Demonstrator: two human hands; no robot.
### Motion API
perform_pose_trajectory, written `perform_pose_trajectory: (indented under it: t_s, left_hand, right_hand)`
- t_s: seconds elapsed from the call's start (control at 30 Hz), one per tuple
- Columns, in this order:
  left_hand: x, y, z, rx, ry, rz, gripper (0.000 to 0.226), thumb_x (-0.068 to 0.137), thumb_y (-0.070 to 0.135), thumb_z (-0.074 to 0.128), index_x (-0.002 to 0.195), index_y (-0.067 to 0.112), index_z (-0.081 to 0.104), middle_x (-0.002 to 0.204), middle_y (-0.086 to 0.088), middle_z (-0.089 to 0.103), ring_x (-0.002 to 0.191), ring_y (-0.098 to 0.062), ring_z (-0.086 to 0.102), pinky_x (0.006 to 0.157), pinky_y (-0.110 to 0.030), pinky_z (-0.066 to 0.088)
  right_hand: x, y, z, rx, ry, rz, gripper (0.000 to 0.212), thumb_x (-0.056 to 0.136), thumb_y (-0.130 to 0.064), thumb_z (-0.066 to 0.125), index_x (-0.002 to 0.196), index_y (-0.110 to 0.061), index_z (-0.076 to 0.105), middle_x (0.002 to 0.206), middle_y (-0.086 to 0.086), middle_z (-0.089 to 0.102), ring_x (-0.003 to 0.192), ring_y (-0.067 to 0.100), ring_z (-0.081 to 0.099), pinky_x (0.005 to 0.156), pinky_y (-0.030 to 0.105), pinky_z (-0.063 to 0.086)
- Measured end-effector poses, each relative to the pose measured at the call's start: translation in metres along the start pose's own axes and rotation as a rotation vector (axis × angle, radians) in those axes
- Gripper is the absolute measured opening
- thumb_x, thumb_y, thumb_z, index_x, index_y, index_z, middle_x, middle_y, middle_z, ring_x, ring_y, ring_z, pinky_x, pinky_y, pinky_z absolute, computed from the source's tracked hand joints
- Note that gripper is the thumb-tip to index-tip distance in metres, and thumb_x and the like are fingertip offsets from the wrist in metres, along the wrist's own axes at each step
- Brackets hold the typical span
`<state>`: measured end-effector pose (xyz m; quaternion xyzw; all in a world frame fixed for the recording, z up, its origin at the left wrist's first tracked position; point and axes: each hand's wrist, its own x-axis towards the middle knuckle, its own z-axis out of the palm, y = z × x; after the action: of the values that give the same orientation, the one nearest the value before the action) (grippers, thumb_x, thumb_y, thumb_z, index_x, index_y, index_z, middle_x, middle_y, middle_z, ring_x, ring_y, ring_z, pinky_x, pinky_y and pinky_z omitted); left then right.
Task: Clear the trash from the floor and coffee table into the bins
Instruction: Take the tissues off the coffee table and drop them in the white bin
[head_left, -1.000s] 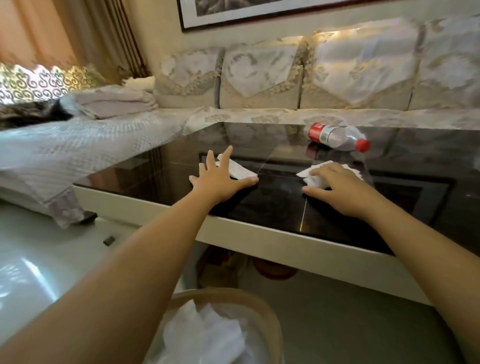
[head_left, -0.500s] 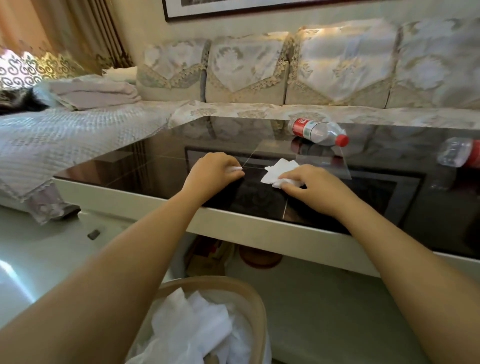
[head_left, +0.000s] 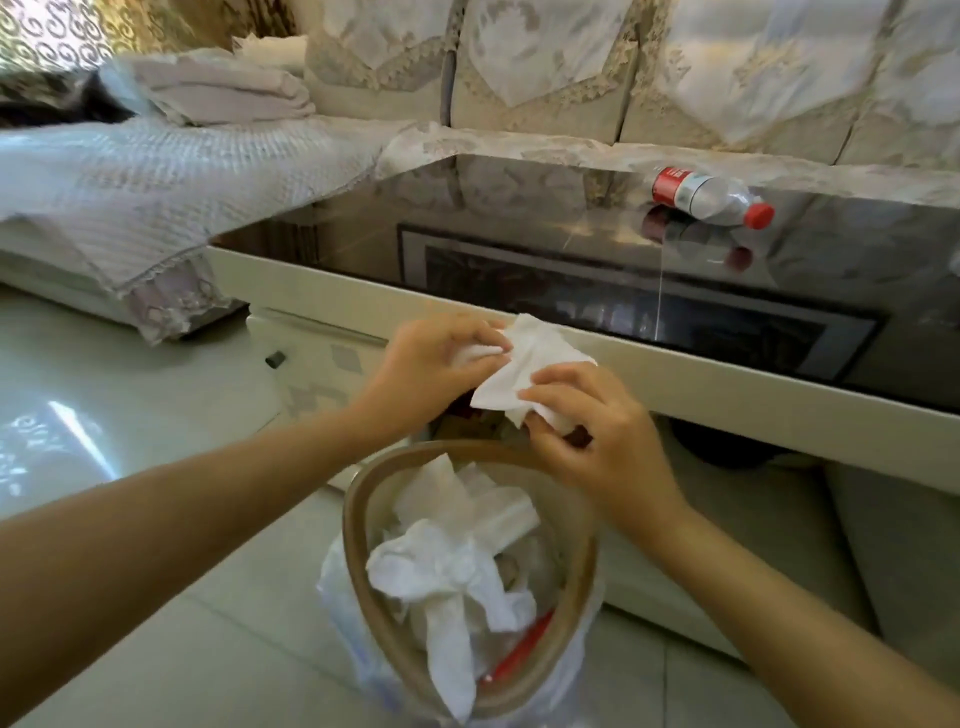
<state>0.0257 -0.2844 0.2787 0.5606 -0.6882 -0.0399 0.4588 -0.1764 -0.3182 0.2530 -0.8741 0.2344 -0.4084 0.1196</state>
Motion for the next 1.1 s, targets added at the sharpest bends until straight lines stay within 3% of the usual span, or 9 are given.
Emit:
perform_pose_trajectory:
  t_s: [0.13, 0.23, 0.37, 0.43, 0.53, 0.63, 0.73, 0.87, 1.1]
  left_hand:
    - [-0.060, -0.018, -0.001, 0.113, -0.322, -0.059, 0.024, 0.087, 0.025, 0.066, 0.111, 0.022, 0.066, 0.121, 0.008, 0.060, 0.111, -0.002, 0.054, 0.097, -0.025, 0.045]
    - [-0.090, -0.030, 0.012, 0.265, -0.639, 0.009, 0.043, 0.100, 0.027, 0.043, 0.143, 0.021, 0.039, 0.151, 0.003, 0.034, 0.136, -0.001, 0.024, 0.113, -0.014, 0.014]
    - [-0.107, -0.044, 0.030, 0.532, -1.012, -0.101, 0.065, 0.098, 0.053, 0.013, 0.150, 0.023, -0.010, 0.159, 0.002, -0.012, 0.146, -0.012, -0.008, 0.118, -0.035, -0.001]
    - [-0.107, -0.050, 0.039, 0.649, -1.112, -0.105, 0.079, 0.090, 0.069, 0.012, 0.149, 0.023, -0.015, 0.158, 0.003, -0.018, 0.145, -0.013, -0.011, 0.118, -0.040, -0.003]
    - [-0.108, -0.054, 0.053, 0.760, -1.243, -0.115, 0.086, 0.087, 0.074, 0.015, 0.148, 0.023, -0.018, 0.158, 0.002, -0.019, 0.145, -0.015, -0.014, 0.117, -0.043, -0.005]
    - [-0.109, -0.053, 0.060, 0.850, -1.222, -0.062, 0.088, 0.088, 0.072, 0.022, 0.149, 0.022, -0.015, 0.159, 0.000, -0.015, 0.146, -0.020, -0.007, 0.117, -0.045, -0.001]
    - [-0.103, -0.044, 0.051, 0.817, -0.978, 0.041, 0.084, 0.087, 0.069, 0.034, 0.151, 0.024, 0.004, 0.160, 0.002, 0.005, 0.145, -0.021, 0.010, 0.115, -0.044, 0.014]
    - [-0.089, -0.019, 0.026, 0.735, -0.646, 0.164, 0.066, 0.087, 0.062, 0.042, 0.145, 0.032, 0.027, 0.149, 0.008, 0.036, 0.134, -0.015, 0.036, 0.105, -0.040, 0.034]
    - [-0.048, 0.036, 0.011, 0.669, -0.354, 0.253, 0.048, 0.086, 0.053, 0.048, 0.128, 0.029, 0.051, 0.115, 0.009, 0.063, 0.103, -0.012, 0.058, 0.080, -0.028, 0.047]
  right_hand:
    - [-0.040, -0.019, 0.039, -0.019, -0.199, -0.014, 0.019, 0.087, -0.020, 0.065, 0.101, -0.010, 0.071, 0.110, 0.005, 0.063, 0.103, 0.022, 0.057, 0.089, 0.036, 0.048]
    - [-0.055, -0.022, 0.061, -0.097, -0.510, -0.021, 0.029, 0.095, -0.033, 0.051, 0.116, -0.018, 0.064, 0.127, 0.004, 0.054, 0.119, 0.023, 0.046, 0.104, 0.049, 0.035]
    - [-0.060, -0.011, 0.075, -0.368, -0.941, 0.021, 0.057, 0.095, -0.059, 0.017, 0.148, -0.038, 0.014, 0.159, -0.008, -0.001, 0.145, 0.018, -0.001, 0.102, 0.068, -0.020]
    - [-0.061, -0.006, 0.078, -0.401, -1.105, 0.096, 0.065, 0.091, -0.067, 0.015, 0.148, -0.042, -0.004, 0.159, -0.005, -0.013, 0.146, 0.021, -0.006, 0.101, 0.068, -0.023]
    - [-0.062, -0.005, 0.084, -0.491, -1.230, 0.124, 0.069, 0.088, -0.071, 0.018, 0.148, -0.042, -0.002, 0.159, 0.000, -0.009, 0.146, 0.025, -0.004, 0.102, 0.068, -0.021]
    - [-0.060, -0.008, 0.084, -0.486, -1.172, 0.123, 0.064, 0.090, -0.065, 0.029, 0.147, -0.036, 0.018, 0.159, 0.002, 0.011, 0.144, 0.026, 0.011, 0.104, 0.069, -0.015]
    - [-0.055, -0.012, 0.073, -0.404, -0.939, 0.173, 0.051, 0.089, -0.058, 0.042, 0.129, -0.028, 0.045, 0.143, -0.003, 0.040, 0.134, 0.021, 0.033, 0.110, 0.063, 0.002]
    - [-0.053, -0.010, 0.045, -0.404, -0.605, 0.082, 0.039, 0.091, -0.048, 0.045, 0.124, -0.028, 0.052, 0.134, -0.006, 0.050, 0.122, 0.018, 0.046, 0.105, 0.039, 0.030]
    - [-0.044, -0.005, -0.009, -0.408, -0.165, -0.027, 0.033, 0.084, -0.027, 0.064, 0.115, -0.015, 0.065, 0.120, 0.004, 0.063, 0.111, 0.020, 0.059, 0.089, 0.036, 0.050]
